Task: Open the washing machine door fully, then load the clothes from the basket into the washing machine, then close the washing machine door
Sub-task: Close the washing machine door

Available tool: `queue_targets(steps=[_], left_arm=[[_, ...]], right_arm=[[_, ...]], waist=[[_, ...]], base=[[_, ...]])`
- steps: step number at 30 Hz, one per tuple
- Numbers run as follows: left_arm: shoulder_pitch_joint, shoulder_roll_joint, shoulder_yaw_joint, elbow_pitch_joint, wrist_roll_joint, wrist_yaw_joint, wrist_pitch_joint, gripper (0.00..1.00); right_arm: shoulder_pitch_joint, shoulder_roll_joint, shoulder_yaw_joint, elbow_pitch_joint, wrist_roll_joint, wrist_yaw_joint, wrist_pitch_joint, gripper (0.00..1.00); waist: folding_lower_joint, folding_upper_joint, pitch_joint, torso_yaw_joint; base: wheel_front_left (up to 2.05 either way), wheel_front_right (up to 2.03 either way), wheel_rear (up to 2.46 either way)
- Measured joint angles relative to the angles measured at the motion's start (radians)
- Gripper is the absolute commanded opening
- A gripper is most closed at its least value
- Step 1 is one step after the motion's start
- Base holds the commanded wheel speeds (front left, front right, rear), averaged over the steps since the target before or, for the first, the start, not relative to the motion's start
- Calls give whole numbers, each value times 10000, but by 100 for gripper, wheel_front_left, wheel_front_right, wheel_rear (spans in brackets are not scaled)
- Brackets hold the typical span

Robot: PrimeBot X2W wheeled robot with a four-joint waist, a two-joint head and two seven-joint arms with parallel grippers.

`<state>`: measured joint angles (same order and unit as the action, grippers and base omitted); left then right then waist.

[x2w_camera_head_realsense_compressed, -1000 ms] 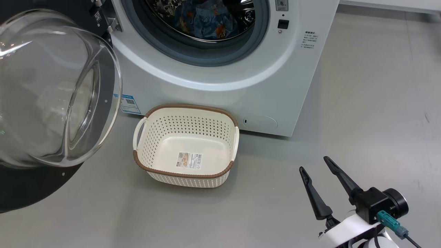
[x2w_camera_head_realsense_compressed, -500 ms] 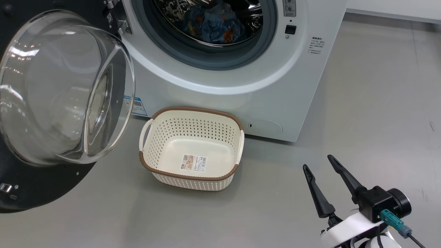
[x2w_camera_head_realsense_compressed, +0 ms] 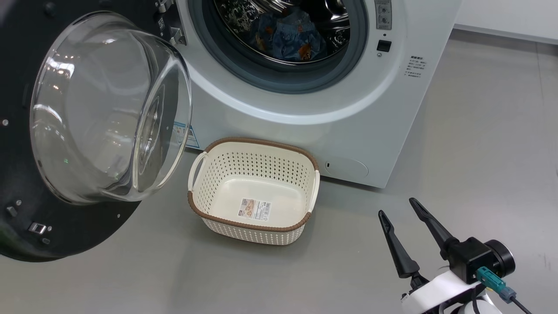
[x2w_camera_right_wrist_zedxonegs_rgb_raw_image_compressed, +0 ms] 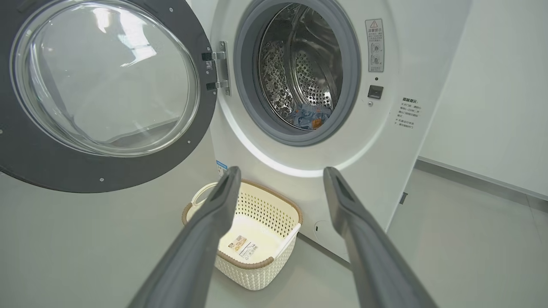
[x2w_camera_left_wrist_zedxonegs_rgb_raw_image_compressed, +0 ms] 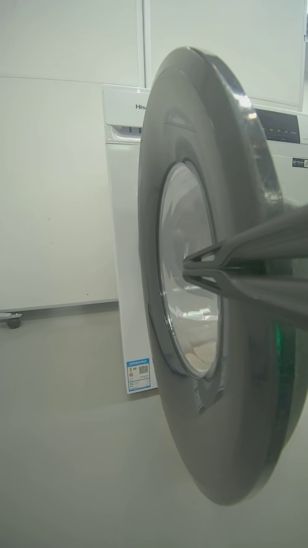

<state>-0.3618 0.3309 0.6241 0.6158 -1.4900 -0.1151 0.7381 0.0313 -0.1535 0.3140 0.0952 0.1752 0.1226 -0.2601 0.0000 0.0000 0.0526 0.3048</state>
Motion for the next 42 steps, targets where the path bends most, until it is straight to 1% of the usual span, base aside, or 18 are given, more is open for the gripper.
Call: queue_targets(steps=[6, 15, 20, 21, 26, 28, 35, 42], left_arm=[[114, -416, -94, -378, -125, -2, 96, 0], [390, -1567, -575, -1093, -242, -75, 161, 0], [573, -2173, -1093, -1760, -242, -75, 176, 0], [573, -2173, -1093, -1760, -242, -75, 176, 0], [843, -2815, -1599, -2545, -192, -77, 278, 0], [1022, -2984, -1818, -2846, -81, -75, 341, 0], [1665, -3049, -2128, -3676, 21, -75, 253, 0], [2075, -3057, -2433, -4098, 6, -77, -73, 0]], right_arm=[[0, 19, 56, -2, 0, 0, 0, 100], [35, 52, -25, 2, -2, 0, 0, 100], [37, 79, -33, 2, -2, 0, 0, 100], [37, 79, -33, 2, -2, 0, 0, 100], [62, 140, 10, 25, 0, 0, 0, 100], [124, 159, 31, 25, -2, 0, 0, 100], [147, 169, 263, 38, -2, 0, 0, 100], [149, 117, 395, 65, -2, 0, 0, 100]], waist=[[0, 0, -26, -33], [0, 0, -22, -104], [0, 0, -72, -120], [0, 0, -72, -120], [0, 0, -183, -159], [0, 0, -207, -183], [0, 0, -274, -427], [0, 0, -349, -817]], base=[[0, 0, 0], [0, 0, 0], [0, 0, 0], [0, 0, 0], [0, 0, 0], [0, 0, 0], [0, 0, 0], [0, 0, 0]])
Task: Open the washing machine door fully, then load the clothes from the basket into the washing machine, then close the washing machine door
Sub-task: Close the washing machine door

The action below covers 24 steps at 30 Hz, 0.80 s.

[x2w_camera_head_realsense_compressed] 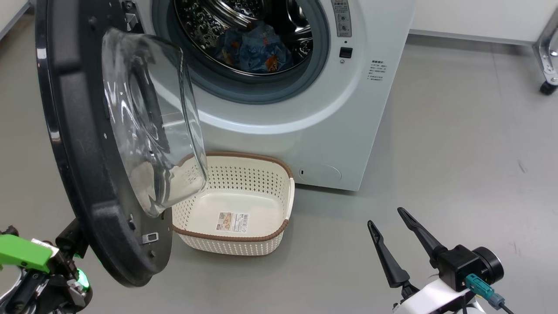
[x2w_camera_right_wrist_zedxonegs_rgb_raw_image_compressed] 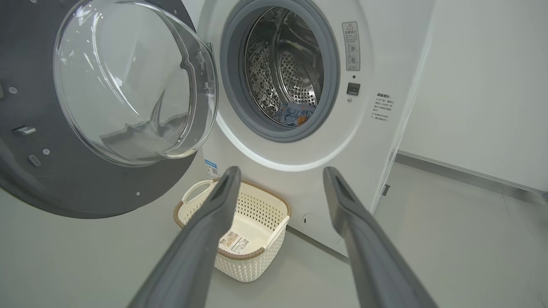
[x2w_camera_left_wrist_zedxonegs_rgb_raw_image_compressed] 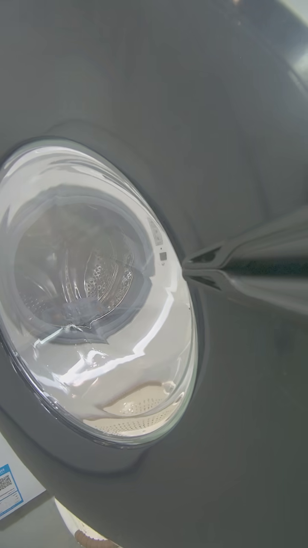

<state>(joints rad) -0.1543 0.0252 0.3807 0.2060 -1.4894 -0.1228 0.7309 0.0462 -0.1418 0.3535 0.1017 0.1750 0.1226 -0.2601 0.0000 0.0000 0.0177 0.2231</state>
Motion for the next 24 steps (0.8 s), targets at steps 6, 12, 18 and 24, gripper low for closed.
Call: queue_targets(steps=[6, 12, 18, 24], left_arm=[[322, 13, -435, -345, -65, 0, -301, 0], [447, 40, -1034, -426, -619, 2, -729, 0], [523, 38, -1593, -556, -777, 2, -1133, 0], [536, 59, -1927, -650, -784, 2, -1490, 0]], right_arm=[[8, -92, 23, 13, 2, 0, 0, 100], [17, -104, 48, 17, 13, 0, 0, 100], [17, -102, 40, 13, 15, 0, 0, 100], [17, -96, 27, 12, 15, 0, 0, 100]], waist=[[0, 0, -53, -490], [0, 0, -90, -914], [0, 0, -111, -1314], [0, 0, -94, -1686]], base=[[0, 0, 0], [0, 0, 0], [0, 0, 0], [0, 0, 0]])
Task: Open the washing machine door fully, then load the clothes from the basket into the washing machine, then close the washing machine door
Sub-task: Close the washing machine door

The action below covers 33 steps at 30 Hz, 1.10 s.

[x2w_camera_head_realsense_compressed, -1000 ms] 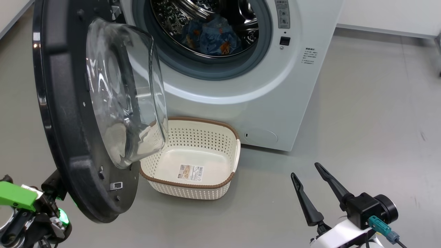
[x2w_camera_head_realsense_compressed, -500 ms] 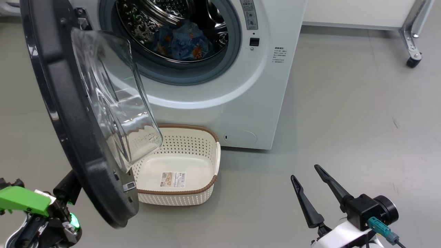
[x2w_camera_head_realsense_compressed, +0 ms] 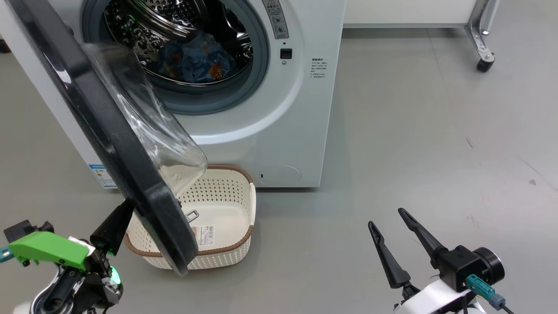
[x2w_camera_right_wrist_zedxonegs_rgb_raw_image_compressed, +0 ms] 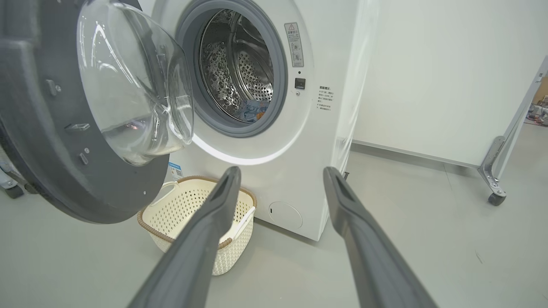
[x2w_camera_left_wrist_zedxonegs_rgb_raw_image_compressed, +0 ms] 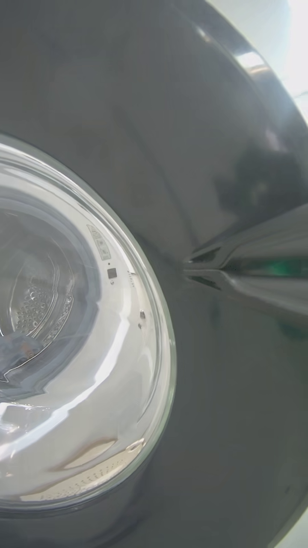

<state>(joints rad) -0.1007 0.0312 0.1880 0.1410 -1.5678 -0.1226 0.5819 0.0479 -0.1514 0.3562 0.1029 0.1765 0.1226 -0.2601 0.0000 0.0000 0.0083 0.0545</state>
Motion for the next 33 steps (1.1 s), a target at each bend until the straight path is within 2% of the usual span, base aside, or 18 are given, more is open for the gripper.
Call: queue_targets(steps=[14, 18, 19, 20, 21, 22, 28, 33], left_arm=[[-2, -2, -757, -228, 17, -2, -594, 0], [5, 0, -826, -301, 807, -2, -955, 0], [9, 25, -821, -337, 1116, -2, -1093, 8], [26, 63, -796, -387, 1279, -2, -1254, 29], [52, 157, -790, -468, 1599, -2, -1434, 67], [100, 293, -786, -545, 1973, -2, -1626, 99], [523, 890, -999, -876, 3929, -2, -2637, 100], [1014, 1373, -1267, -1005, 5896, -4, -3887, 100]], right_arm=[[0, 111, -242, -35, 0, 0, 0, 100], [0, 171, -314, -61, 0, 0, 0, 100], [0, 186, -322, -69, 0, 0, 0, 100], [0, 194, -330, -81, 0, 0, 0, 100], [0, 196, -347, -94, 0, 0, 0, 100], [0, 199, -385, -107, 0, 0, 0, 100], [5, 213, -562, -159, 0, 0, 0, 100], [4, 219, -594, -157, 0, 0, 0, 100]], waist=[[0, 0, 128, -635], [0, 0, 164, -668], [0, 0, 173, -673], [0, 0, 183, -676], [0, 0, 192, -678], [0, 0, 203, -676], [0, 0, 279, -604], [0, 0, 277, -558]], base=[[0, 0, 0], [0, 0, 0], [0, 0, 0], [0, 0, 0], [0, 0, 0], [0, 0, 0], [0, 0, 0], [0, 0, 0]])
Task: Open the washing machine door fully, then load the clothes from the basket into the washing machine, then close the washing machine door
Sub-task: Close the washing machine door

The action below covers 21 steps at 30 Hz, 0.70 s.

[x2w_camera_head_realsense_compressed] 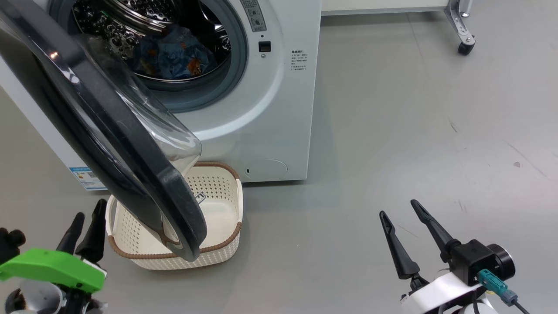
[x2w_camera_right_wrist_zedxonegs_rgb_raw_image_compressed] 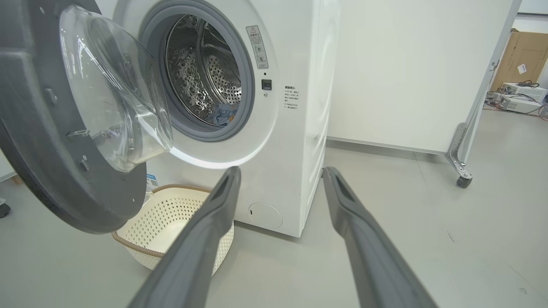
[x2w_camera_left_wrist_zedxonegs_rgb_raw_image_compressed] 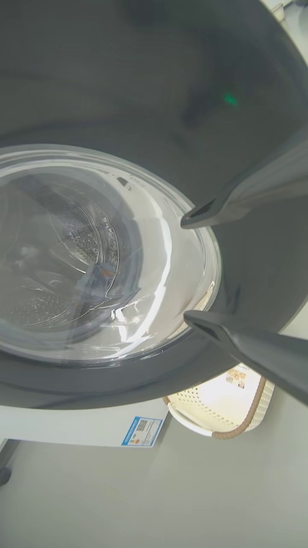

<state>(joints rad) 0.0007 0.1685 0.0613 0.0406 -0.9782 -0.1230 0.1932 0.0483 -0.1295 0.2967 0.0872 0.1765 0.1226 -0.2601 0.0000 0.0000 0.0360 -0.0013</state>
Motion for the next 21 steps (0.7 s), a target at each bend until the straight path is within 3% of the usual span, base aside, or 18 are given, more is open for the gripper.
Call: queue_targets(steps=[5, 10, 11, 13, 14, 21], left_arm=[[582, 422, -477, 79, 2272, -8, -1444, 100], [1218, 295, -955, 389, 3325, -12, -2429, 100], [1309, 284, -1028, 487, 3530, -12, -2625, 100], [1440, 221, -1035, 548, 3898, 6, -3078, 100], [1440, 221, -1035, 548, 3898, 6, -3078, 100], [1841, 25, -1287, 915, 4650, 199, -4165, 100]], right_arm=[[2, 2, -353, 58, -17, 0, 0, 100], [21, 2, -531, 224, -144, -4, 0, 100], [23, 0, -564, 257, -184, -4, 0, 87], [24, 6, -616, 322, -219, -6, 0, 6], [24, 6, -616, 322, -219, -6, 0, 0], [22, 79, -656, 504, -307, -6, 0, 0]], waist=[[0, 0, -72, 87], [0, 0, -175, 228], [0, 0, -189, 260], [0, 0, -221, 322], [0, 0, -221, 322], [0, 0, -329, 460]], base=[[0, 0, 0], [0, 0, 0], [0, 0, 0], [0, 0, 0], [0, 0, 0], [0, 0, 0]])
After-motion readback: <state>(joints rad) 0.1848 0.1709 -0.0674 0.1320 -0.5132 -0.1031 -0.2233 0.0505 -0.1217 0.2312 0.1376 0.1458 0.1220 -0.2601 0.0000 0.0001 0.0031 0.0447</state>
